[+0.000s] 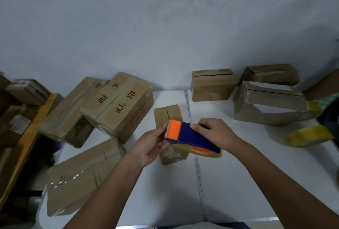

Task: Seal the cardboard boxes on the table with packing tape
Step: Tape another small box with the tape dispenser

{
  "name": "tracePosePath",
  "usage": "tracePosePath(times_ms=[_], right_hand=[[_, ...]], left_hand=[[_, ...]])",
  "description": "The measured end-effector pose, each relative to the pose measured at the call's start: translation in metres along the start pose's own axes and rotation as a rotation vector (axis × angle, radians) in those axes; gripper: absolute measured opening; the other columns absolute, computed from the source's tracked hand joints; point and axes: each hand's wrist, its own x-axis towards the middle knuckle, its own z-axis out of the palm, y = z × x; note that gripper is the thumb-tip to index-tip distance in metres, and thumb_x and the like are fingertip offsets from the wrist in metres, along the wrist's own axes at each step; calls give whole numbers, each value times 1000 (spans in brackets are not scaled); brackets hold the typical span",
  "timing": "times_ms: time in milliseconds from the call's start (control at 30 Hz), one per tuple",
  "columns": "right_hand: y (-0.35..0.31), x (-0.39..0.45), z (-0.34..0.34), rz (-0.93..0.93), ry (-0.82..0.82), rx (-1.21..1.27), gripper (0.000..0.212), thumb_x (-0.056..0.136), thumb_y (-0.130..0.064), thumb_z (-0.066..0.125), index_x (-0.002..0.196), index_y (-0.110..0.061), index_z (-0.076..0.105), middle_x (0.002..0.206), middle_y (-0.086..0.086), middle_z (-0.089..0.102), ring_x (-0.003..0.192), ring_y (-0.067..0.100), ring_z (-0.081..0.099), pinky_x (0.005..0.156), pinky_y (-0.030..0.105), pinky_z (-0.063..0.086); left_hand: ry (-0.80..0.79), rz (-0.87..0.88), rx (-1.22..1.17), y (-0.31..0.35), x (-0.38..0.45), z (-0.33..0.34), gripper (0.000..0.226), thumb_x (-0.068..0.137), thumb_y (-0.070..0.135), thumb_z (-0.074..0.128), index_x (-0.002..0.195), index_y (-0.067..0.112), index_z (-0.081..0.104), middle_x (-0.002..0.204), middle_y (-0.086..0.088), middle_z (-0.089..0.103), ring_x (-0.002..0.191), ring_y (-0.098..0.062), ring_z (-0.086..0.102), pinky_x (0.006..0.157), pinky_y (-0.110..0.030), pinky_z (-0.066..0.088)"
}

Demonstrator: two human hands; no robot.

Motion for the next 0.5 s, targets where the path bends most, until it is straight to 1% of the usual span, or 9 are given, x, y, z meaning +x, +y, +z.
tracePosePath(times_ms=[100, 167, 233, 333, 433, 500], right_hand=[[-3, 0, -1, -23, -7, -13, 33, 94, -57, 45, 99, -27, 59, 90, -13, 65, 81, 7, 64, 67, 18, 48], [-5, -1, -1, -40, -15, -24, 33, 94, -57, 45, 99, -28, 58, 89, -14, 63, 80, 7, 63, 65, 17, 46], [-8, -1, -2, -61, -7, -34, 40, 93, -61, 40, 98, -27, 60, 87, -14, 64, 77, 5, 63, 62, 15, 43], [-10, 0, -4, -82, 0, -55, 53, 85, -70, 33, 96, -26, 62, 84, -13, 64, 74, 5, 63, 62, 15, 42], [-9, 2, -3, -86, 6, -100, 50, 89, -68, 38, 94, -25, 62, 81, -13, 64, 73, 6, 63, 64, 17, 45], [-7, 3, -3, -86, 10, -122, 48, 91, -67, 39, 94, -24, 62, 79, -14, 63, 72, 6, 63, 63, 17, 45]], left_hand=[[12, -4, 28, 2, -5, 1, 14, 95, 26, 64, 93, 13, 69, 91, -6, 71, 84, -11, 65, 71, -22, 51], [27, -6, 32, 1, -5, 1, 12, 97, 20, 62, 90, 13, 70, 92, -7, 70, 86, -12, 64, 72, -22, 50], [45, 2, 44, 0, -8, 2, 13, 98, 17, 59, 92, 13, 70, 90, -8, 71, 86, -13, 64, 71, -22, 50], [94, 41, 114, -2, -11, 5, 13, 100, 15, 57, 96, 11, 68, 87, -7, 71, 84, -14, 64, 65, -22, 51], [161, 103, 198, -6, -13, 7, 16, 102, 12, 50, 103, 10, 66, 90, -8, 69, 86, -15, 64, 67, -23, 51], [160, 124, 197, -9, -15, 8, 18, 103, 12, 48, 100, 10, 66, 87, -6, 69, 84, -14, 63, 69, -23, 50]])
